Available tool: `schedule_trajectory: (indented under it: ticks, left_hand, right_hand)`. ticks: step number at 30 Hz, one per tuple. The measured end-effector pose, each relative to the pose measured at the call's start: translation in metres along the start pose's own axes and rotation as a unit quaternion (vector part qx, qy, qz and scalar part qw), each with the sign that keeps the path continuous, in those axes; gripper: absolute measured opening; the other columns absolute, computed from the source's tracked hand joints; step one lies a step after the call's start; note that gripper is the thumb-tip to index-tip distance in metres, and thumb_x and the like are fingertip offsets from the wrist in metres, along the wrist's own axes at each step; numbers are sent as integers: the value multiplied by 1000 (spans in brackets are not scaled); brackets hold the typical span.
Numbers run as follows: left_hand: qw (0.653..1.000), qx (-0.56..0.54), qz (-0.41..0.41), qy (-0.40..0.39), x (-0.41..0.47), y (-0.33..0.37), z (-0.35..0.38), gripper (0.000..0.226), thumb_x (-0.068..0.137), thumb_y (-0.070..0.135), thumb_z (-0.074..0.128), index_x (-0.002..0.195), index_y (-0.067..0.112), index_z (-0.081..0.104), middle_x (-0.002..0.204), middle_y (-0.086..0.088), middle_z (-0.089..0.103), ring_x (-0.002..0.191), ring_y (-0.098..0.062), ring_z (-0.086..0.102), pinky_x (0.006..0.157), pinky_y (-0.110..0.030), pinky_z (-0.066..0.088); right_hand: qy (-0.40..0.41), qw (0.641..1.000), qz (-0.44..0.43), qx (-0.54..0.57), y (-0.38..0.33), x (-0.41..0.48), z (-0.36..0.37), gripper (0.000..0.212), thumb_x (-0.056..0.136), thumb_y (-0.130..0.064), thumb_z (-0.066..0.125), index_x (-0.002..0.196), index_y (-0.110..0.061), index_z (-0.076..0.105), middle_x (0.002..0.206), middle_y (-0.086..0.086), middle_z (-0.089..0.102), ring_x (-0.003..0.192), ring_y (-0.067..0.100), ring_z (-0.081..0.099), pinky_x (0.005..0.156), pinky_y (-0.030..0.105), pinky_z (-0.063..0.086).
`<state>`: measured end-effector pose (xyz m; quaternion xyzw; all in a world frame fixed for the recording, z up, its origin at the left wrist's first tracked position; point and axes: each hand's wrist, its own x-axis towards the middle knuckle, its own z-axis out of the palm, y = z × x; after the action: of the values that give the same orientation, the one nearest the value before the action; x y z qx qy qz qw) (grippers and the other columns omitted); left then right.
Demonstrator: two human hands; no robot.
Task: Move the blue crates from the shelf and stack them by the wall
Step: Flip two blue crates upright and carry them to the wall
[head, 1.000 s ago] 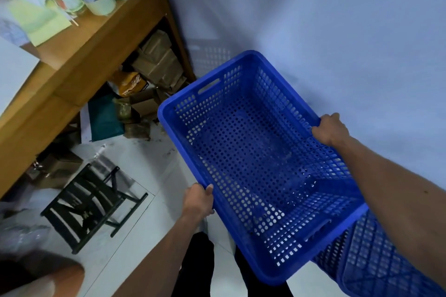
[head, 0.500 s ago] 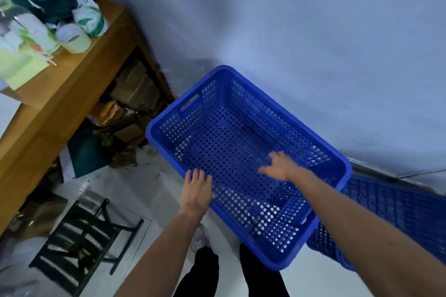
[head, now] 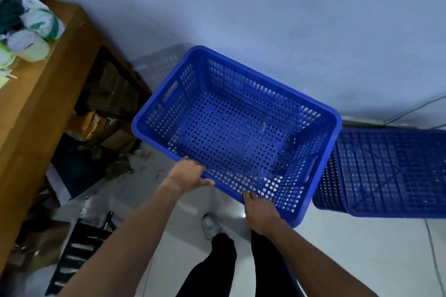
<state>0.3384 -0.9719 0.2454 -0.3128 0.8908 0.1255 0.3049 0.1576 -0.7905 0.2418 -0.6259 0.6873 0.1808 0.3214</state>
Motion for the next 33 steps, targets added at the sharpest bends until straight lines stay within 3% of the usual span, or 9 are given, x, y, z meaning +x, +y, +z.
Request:
schedule_trajectory:
  ticks: [3,9,13,18,23,26,29,31,33]
  left_hand:
    - [999,39,26,-1,7,-7,0,109,65,90,5,132,22,59,117,-1,69,108,-20,62,96,-32,41]
    - [998,59,32,-5,12,-8,6,117,60,89,-2,136,20,55,118,-3,69,108,-22,63,96,-35,42]
    - [998,59,21,-9,16,-9,8,121,57,89,-8,134,21,55,116,-4,69,106,-22,63,100,-40,41]
    - [996,81,-19,-25,25,6,2,99,74,84,6,130,19,56,114,-5,68,105,-24,63,106,-47,37]
    - [996,37,-71,-23,41,35,-17,81,90,75,20,139,17,47,132,-10,56,125,-29,50,117,-51,23]
    - [997,29,-76,-5,53,44,-26,71,95,69,28,145,19,40,137,-10,52,130,-30,46,118,-48,22]
    - [997,43,-68,11,61,44,-36,45,101,36,47,141,19,39,131,-10,55,121,-29,52,112,-42,32]
    - [995,50,-89,3,64,41,-44,41,96,14,49,137,16,43,121,-9,59,113,-28,56,102,-39,41]
    - [993,53,-105,-13,67,35,-45,40,94,7,47,134,15,47,114,-8,62,105,-27,61,91,-39,49]
  right_hand:
    - [20,1000,2,-17,11,-10,10,49,93,-11,45,139,-8,31,126,13,52,103,31,62,80,39,49]
    - [25,996,-1,-89,35,-24,24,51,92,-11,46,140,-6,29,118,13,59,95,31,66,65,35,40]
    - [31,993,-6,-110,34,-26,21,40,92,-10,47,130,-6,37,110,12,63,88,30,68,61,34,40]
    - [37,992,-2,-121,54,-19,12,42,94,-13,48,134,-6,34,112,12,63,87,31,68,61,36,44]
    - [53,987,2,-151,99,-5,-21,51,96,-9,40,144,-5,24,125,14,58,96,34,67,63,39,40]
    - [63,985,1,-162,128,4,-38,50,94,-7,41,141,-8,26,122,13,59,92,33,67,62,38,39]
    - [73,978,2,-194,156,12,-51,51,94,-8,41,143,-9,25,119,12,59,87,31,67,60,37,41]
    - [74,974,6,-213,172,17,-54,52,94,-8,42,143,-9,24,117,11,60,85,30,67,59,37,43]
    - [71,971,16,-226,186,22,-53,53,95,-8,43,144,-10,25,117,10,60,85,29,67,59,37,42]
